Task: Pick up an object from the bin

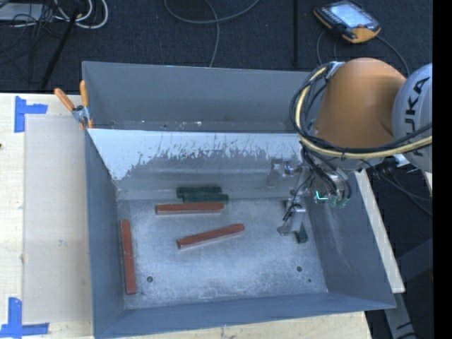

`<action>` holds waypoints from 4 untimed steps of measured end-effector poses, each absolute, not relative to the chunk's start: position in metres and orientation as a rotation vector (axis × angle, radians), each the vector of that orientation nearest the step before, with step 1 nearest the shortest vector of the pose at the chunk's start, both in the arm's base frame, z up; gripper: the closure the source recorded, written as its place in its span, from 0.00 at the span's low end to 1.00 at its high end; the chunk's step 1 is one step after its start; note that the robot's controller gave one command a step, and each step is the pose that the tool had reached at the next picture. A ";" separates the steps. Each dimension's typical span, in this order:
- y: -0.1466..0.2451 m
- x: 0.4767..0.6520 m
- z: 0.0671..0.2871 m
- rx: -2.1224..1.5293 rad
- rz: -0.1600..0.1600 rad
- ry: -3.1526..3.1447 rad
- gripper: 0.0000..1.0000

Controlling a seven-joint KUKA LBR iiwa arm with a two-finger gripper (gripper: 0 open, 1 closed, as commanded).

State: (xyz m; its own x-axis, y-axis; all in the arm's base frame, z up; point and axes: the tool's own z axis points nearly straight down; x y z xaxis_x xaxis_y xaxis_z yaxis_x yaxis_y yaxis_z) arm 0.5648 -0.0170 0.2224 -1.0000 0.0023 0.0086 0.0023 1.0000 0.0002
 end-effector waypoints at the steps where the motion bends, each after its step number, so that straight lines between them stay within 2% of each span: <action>1: -0.017 0.566 0.227 -0.003 0.000 -3.141 0.00; 2: 0.054 0.570 0.149 0.113 0.000 -3.143 0.00; 3: 0.087 0.567 0.108 0.189 -0.002 -3.130 0.00; 4: 0.083 0.551 0.138 0.097 0.000 -3.136 0.00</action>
Offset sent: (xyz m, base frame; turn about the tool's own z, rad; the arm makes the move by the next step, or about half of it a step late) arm 0.0060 0.1419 -0.1524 -0.1470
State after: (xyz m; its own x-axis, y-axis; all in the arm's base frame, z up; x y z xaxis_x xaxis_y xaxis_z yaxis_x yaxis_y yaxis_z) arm 0.5511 0.0828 0.1383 -0.9981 -0.0617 0.0042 -0.0617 0.9981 0.0003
